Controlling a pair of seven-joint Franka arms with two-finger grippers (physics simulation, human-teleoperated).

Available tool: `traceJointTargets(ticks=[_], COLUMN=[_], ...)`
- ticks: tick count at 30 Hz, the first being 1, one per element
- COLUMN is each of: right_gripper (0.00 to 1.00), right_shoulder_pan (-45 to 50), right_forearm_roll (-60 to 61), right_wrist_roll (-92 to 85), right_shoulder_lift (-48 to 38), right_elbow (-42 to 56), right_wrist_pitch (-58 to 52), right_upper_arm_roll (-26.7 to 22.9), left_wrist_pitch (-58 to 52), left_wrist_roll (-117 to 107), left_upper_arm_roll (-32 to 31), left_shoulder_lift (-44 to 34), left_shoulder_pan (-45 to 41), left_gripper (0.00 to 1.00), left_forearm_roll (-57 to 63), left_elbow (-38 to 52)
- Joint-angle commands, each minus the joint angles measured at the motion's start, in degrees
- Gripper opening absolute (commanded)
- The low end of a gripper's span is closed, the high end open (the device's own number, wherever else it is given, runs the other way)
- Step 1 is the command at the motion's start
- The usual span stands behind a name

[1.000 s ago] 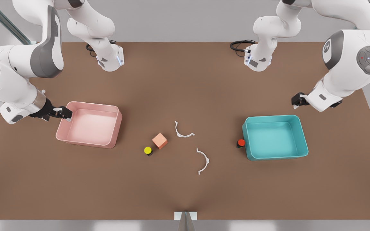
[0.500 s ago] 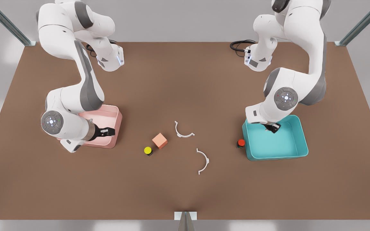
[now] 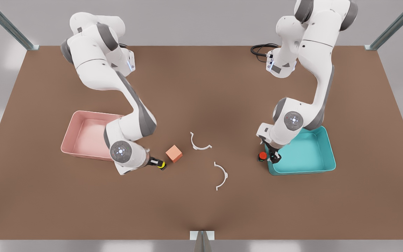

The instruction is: Place the red button in the blue storage box with the left arm, and place the yellow button in the pink storage box with the right arm

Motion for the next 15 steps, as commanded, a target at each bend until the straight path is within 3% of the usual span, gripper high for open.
traceJointTargets(ticks=[1,4,15], right_gripper=[1.00,1.00,1.00], right_shoulder_pan=[1.48,3.51,3.68], right_forearm_roll=[7.73,7.55,5.09], right_wrist_roll=[42.49,50.23,45.92], right_shoulder_lift=[1.02,4.10,8.14], right_elbow=[0.34,2.71,2.80], right_wrist_pitch=[4.71,4.89,5.51], right_upper_arm_roll=[-1.56,-1.92,-2.97], left_wrist_pitch=[7.78,8.83,9.63], left_wrist_roll=[32.53,32.44,29.98], left_upper_arm_roll=[0.03,-0.06,0.03], left_shoulder_lift=[0.50,2.26,7.62], left_shoulder_pan=[0.62,0.71,0.09], left_gripper=[1.00,1.00,1.00], left_forearm_roll=[0.01,-0.17,-0.26], left_elbow=[-1.75,-1.66,-1.75])
